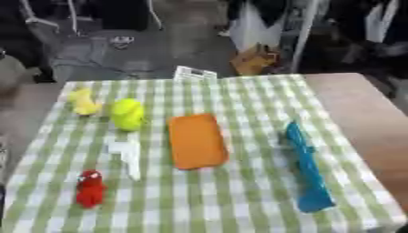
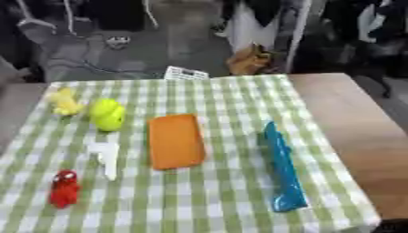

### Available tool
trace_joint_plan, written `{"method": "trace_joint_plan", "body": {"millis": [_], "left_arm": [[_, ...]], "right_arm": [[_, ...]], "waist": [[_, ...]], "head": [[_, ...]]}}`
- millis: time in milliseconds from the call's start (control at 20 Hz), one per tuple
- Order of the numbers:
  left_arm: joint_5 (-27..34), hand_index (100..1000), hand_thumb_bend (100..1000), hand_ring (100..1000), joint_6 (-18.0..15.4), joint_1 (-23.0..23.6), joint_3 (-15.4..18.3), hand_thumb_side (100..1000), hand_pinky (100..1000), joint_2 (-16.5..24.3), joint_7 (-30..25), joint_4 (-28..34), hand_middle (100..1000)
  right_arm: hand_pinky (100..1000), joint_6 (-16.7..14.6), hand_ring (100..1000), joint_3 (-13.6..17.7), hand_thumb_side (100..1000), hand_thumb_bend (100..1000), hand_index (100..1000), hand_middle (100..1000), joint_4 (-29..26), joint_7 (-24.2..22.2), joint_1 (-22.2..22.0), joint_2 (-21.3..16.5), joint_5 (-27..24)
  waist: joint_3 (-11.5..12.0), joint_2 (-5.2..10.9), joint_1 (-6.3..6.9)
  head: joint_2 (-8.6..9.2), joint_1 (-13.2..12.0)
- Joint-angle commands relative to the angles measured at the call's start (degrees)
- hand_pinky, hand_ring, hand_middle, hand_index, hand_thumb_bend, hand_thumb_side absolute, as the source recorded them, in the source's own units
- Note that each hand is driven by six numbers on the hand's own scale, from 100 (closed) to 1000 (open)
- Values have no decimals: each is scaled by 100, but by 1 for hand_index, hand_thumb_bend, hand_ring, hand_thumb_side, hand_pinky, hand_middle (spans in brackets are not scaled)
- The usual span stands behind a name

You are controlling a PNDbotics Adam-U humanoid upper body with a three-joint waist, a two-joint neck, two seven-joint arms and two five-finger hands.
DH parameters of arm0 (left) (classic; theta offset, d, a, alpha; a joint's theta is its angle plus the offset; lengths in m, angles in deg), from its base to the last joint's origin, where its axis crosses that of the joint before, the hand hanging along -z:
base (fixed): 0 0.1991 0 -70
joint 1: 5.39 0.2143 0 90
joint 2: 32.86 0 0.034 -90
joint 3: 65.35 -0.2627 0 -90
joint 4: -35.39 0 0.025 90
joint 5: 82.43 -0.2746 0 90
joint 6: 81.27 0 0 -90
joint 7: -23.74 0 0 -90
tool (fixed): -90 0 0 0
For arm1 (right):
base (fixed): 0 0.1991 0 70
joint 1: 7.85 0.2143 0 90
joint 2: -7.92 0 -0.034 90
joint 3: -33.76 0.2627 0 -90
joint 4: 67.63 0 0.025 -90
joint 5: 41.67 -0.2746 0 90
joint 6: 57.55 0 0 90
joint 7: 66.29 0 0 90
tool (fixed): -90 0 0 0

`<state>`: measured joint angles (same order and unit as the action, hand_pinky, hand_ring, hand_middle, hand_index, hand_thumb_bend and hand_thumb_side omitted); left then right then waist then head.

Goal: Pick up objects on the table and place them in the box.

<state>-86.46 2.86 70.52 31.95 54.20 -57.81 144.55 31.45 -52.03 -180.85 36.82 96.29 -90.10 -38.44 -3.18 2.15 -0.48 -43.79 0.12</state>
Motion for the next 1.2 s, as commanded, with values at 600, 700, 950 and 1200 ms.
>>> {"method": "trace_joint_plan", "body": {"millis": [600,700,950,1200], "left_arm": [[-6,839,209,683,2,-58,30,833,540,124,5,70,727],[-6,839,209,683,2,-57,31,832,540,124,7,71,727],[-6,839,209,683,3,-56,31,832,541,123,8,71,727],[-8,839,209,683,2,-56,32,832,541,123,7,71,728]], "right_arm": [[524,4,651,57,753,100,857,773,-137,29,57,-203,47],[524,4,651,57,753,100,857,773,-137,31,58,-203,48],[524,7,651,58,754,100,857,773,-137,35,56,-202,50],[523,9,651,57,754,100,857,773,-137,38,57,-202,48]], "waist": [[-13,10,-60],[-14,10,-60],[-15,10,-60],[-13,10,-60]], "head": [[59,22],[62,21],[61,19],[59,21]]}}
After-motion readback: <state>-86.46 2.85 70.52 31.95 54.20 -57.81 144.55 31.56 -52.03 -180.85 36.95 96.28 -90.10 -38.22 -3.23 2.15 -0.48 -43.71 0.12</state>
